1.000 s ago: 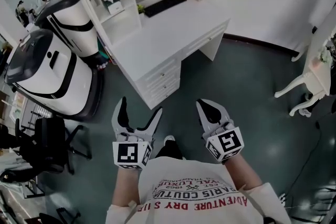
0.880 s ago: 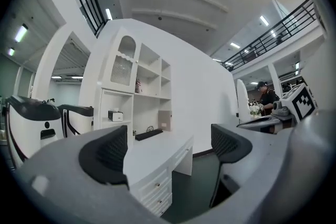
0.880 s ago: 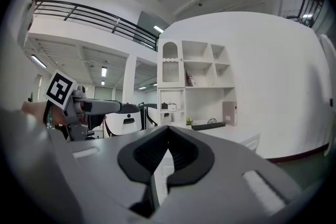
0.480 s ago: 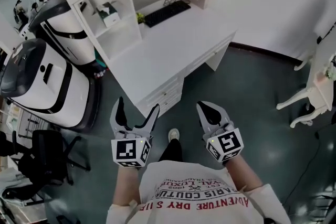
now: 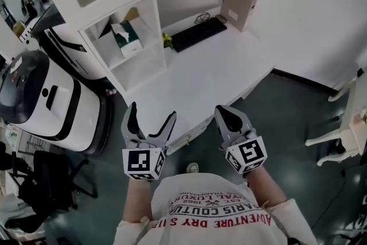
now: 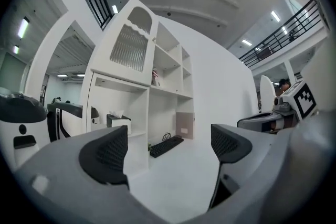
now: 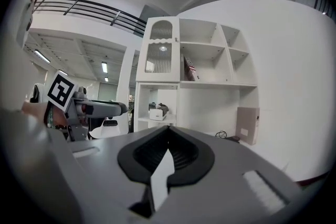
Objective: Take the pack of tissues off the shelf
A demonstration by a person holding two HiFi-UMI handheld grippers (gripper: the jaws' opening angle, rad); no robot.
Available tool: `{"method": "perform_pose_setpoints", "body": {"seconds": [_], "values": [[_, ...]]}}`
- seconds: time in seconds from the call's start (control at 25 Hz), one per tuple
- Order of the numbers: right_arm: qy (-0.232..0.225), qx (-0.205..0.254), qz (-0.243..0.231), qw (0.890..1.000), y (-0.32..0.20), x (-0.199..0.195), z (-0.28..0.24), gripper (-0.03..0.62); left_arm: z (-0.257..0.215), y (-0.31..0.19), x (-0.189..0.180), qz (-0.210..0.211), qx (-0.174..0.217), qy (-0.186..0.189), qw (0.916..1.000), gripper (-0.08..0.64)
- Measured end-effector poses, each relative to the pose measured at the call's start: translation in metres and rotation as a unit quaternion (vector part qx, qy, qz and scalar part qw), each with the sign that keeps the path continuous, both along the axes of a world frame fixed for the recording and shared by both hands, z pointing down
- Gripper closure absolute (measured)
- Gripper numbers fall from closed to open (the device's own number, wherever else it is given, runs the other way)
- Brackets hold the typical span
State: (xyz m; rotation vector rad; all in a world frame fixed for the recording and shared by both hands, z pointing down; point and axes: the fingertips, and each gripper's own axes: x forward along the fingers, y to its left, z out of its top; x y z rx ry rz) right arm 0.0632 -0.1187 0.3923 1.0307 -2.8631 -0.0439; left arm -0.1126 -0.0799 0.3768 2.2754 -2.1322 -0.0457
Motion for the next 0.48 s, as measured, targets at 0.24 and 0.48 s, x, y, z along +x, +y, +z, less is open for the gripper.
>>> {"method": "perform_pose_setpoints", "body": {"seconds": [0.24, 0.48], "values": [[0.006, -0.009, -0.023, 1.0, -0.062, -0.043, 0.007, 0.592, 0.008, -0.054, -0.042, -0.034, -0.013, 0.002, 0.9993, 0.061], [0.011, -0.012, -0.057, 0.998, -0.099, -0.075, 0.014, 0.592, 0.015, -0.083, -0.067, -0.067, -0.02, 0.003, 0.9976, 0.061]]}}
